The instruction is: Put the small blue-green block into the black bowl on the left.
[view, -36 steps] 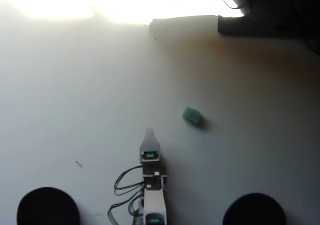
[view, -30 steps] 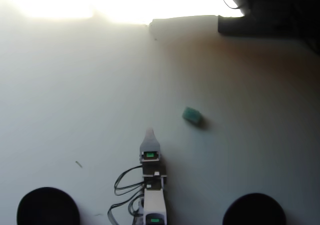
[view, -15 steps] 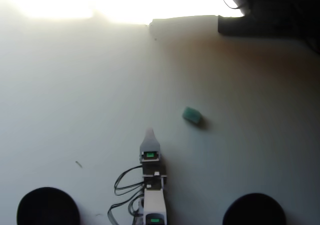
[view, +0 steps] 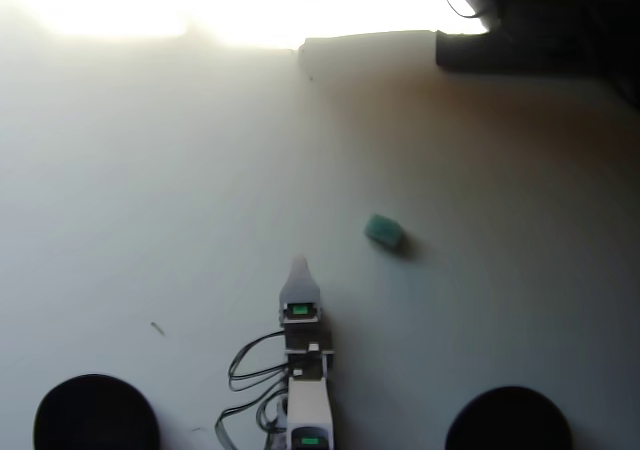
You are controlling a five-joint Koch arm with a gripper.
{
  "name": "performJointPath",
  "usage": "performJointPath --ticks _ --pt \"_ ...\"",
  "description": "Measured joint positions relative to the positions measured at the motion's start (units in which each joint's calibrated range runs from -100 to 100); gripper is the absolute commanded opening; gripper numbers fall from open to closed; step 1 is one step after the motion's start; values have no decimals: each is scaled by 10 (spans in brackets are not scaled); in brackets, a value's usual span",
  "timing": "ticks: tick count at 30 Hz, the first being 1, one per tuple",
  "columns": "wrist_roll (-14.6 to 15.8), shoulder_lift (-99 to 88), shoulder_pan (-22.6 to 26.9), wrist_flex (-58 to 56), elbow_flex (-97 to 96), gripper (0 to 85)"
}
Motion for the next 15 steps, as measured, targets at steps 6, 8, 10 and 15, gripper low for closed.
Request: performJointPath --ticks 6,8,10,15 --pt "0 0 1 0 0 493" --pt "-4 0 3 0 0 499" --pt "-11 0 5 0 0 498" --pt "-17 -3 6 -1 0 497"
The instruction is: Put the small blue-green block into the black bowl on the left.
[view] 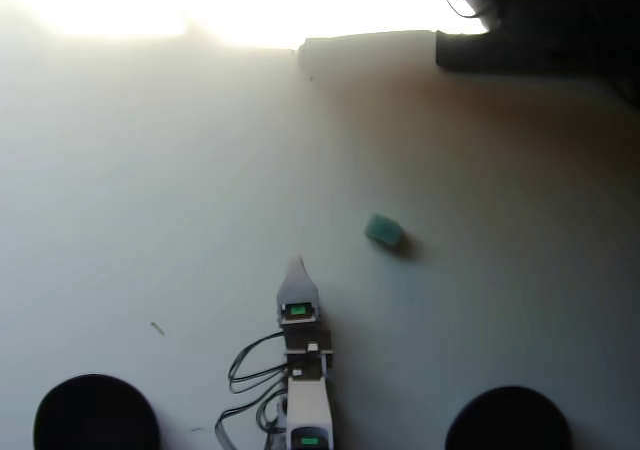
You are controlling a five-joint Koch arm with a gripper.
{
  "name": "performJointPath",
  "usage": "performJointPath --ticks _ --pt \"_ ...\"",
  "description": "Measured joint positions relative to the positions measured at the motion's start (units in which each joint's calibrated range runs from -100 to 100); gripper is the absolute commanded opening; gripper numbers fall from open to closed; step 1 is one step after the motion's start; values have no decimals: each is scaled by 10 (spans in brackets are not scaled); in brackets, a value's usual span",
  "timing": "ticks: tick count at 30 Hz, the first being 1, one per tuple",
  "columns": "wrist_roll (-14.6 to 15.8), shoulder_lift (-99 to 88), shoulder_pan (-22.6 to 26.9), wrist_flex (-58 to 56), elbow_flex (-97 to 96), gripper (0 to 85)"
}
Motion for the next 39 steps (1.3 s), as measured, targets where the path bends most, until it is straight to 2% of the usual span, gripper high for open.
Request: performJointPath --ticks 2,7,12,25,29,33,39 --pt "-2 -24 0 -22 6 493" --pt "-14 -106 -19 -177 53 488" --pt "-17 -97 -41 -292 147 490" --pt "-22 160 -66 -493 488 487" --pt "-15 254 -82 -542 605 487" --pt "0 282 -95 -582 629 487" --pt "3 337 -124 -611 677 484"
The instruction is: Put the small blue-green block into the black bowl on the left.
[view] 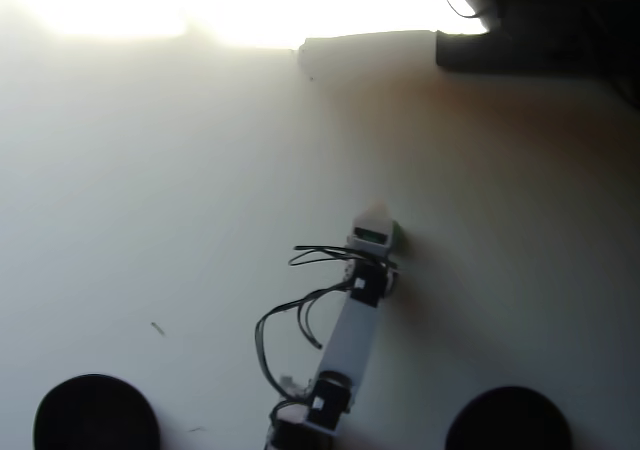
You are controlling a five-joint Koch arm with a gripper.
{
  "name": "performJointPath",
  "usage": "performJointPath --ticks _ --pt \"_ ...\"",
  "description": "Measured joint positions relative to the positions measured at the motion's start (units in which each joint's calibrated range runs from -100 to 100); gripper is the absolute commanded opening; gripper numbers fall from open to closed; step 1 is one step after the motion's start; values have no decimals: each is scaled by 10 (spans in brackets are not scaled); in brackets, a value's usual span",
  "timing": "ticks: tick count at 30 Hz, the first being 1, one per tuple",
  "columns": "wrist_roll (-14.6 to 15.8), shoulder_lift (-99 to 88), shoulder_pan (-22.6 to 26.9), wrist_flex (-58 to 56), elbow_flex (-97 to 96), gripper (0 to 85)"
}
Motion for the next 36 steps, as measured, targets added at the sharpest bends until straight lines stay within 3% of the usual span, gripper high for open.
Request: performJointPath --ticks 10,18,21,24,25,33,36 --pt "-6 87 -18 -12 64 479" --pt "-10 109 -22 -40 82 410" --pt "-7 116 -24 -42 88 369" --pt "-2 122 -25 -42 87 116" --pt "0 122 -26 -42 88 89" --pt "5 121 -23 -32 89 84" --pt "5 107 -7 -30 85 31"
